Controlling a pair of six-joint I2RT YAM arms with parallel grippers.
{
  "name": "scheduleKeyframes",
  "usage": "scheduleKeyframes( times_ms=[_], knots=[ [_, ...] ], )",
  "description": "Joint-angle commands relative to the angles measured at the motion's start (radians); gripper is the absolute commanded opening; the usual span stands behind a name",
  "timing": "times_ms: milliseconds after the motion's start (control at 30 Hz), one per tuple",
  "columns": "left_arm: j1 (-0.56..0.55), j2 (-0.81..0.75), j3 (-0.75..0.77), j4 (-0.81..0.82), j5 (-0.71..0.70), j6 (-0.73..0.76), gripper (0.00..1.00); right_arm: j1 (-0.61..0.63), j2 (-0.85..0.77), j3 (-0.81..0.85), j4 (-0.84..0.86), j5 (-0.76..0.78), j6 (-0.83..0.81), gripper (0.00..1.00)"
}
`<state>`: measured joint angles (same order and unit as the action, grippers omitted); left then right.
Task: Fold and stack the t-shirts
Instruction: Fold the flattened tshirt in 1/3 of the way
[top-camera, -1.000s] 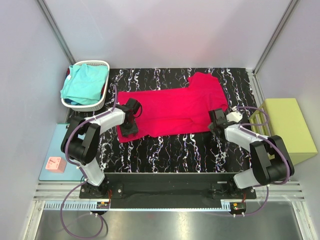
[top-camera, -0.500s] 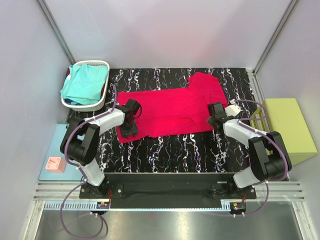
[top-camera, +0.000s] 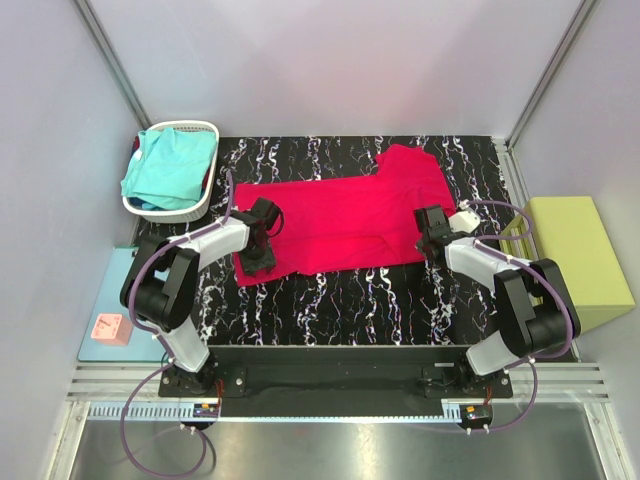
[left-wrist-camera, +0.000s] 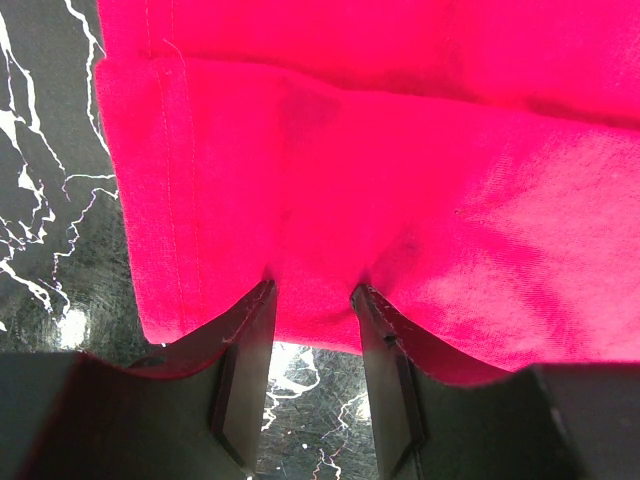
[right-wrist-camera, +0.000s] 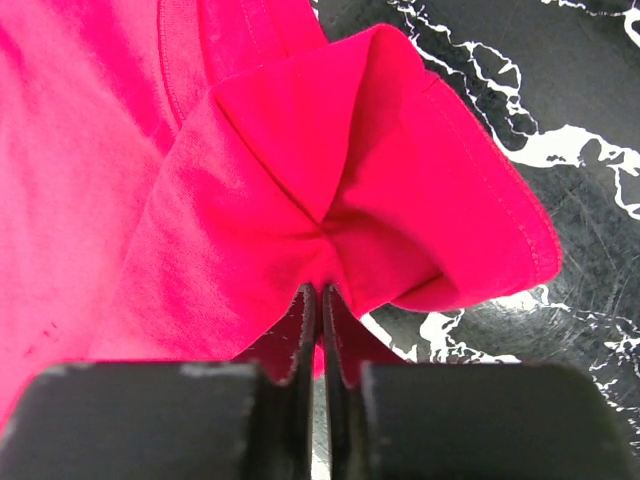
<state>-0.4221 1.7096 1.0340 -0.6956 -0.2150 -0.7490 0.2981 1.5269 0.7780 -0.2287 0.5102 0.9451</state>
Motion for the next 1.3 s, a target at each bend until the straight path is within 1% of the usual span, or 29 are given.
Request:
scheduleKeyframes(
  times_ms=[0,267,400,500,700,933,1267],
  knots=[
    [-0.006,-0.028,-0.009,-0.002,-0.004,0.007,0.43,-0.007,-0.020,0.012,0.017,0.008,0.008,0.00],
    [-0.006,-0.082,-0.014,-0.002,-0.011,0.004,0.43,-0.005,-0.161,0.036,-0.014,0.025,-0.054,0.00],
    [-0.006,-0.096,-0.002,-0.005,-0.006,0.004,0.43,-0.007,-0.183,0.092,-0.038,0.031,-0.086,0.00],
    [-0.006,-0.088,0.004,-0.007,0.000,-0.001,0.43,-0.007,-0.165,0.132,-0.041,0.027,-0.100,0.00],
    [-0.006,-0.081,-0.002,-0.007,0.000,-0.006,0.43,-0.010,-0.062,0.219,-0.043,0.013,-0.140,0.00],
    [-0.006,-0.084,-0.015,-0.007,-0.009,-0.004,0.43,-0.027,0.093,0.378,-0.040,-0.002,-0.190,0.00],
    [-0.001,-0.059,-0.002,-0.007,-0.004,0.000,0.43,-0.048,0.214,0.518,-0.037,-0.016,-0.224,0.00]
  ],
)
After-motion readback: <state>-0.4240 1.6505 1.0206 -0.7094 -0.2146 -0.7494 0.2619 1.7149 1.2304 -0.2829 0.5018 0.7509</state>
